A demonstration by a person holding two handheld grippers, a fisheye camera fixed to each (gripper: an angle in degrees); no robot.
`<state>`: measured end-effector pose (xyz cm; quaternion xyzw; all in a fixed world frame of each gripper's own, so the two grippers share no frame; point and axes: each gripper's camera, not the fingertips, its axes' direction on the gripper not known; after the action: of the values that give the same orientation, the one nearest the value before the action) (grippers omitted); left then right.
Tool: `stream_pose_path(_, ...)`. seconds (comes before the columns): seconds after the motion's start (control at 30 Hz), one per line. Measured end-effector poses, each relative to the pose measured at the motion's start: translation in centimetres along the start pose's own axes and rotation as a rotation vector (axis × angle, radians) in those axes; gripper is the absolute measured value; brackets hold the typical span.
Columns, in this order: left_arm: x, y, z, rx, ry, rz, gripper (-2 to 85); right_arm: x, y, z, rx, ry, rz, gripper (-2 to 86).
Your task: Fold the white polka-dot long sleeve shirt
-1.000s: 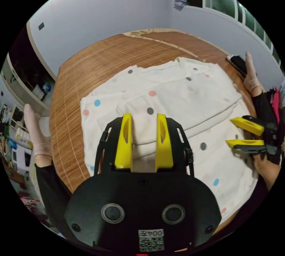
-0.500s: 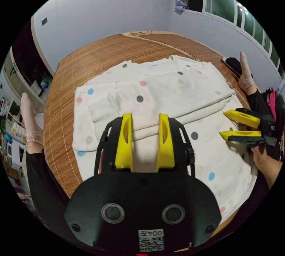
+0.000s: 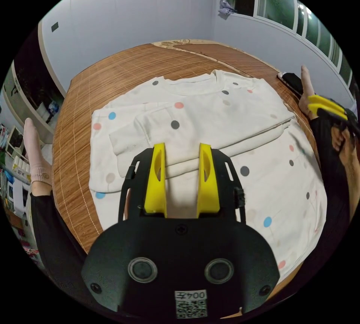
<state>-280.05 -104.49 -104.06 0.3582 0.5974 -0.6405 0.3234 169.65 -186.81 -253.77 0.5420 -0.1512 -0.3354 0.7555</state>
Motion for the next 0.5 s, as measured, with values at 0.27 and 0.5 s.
stream_pose_path(0.27,0.0,0.2,0.5,0.002,0.010,-0.005,12.8,4.6,0.2,4.5,-0.180,0.062,-0.223,9.4)
stream_pose_path(0.5,0.0,0.3,0.9,0.002,0.012,-0.006,12.7,6.1,-0.3,6.8,-0.186,0.087,-0.271,8.9)
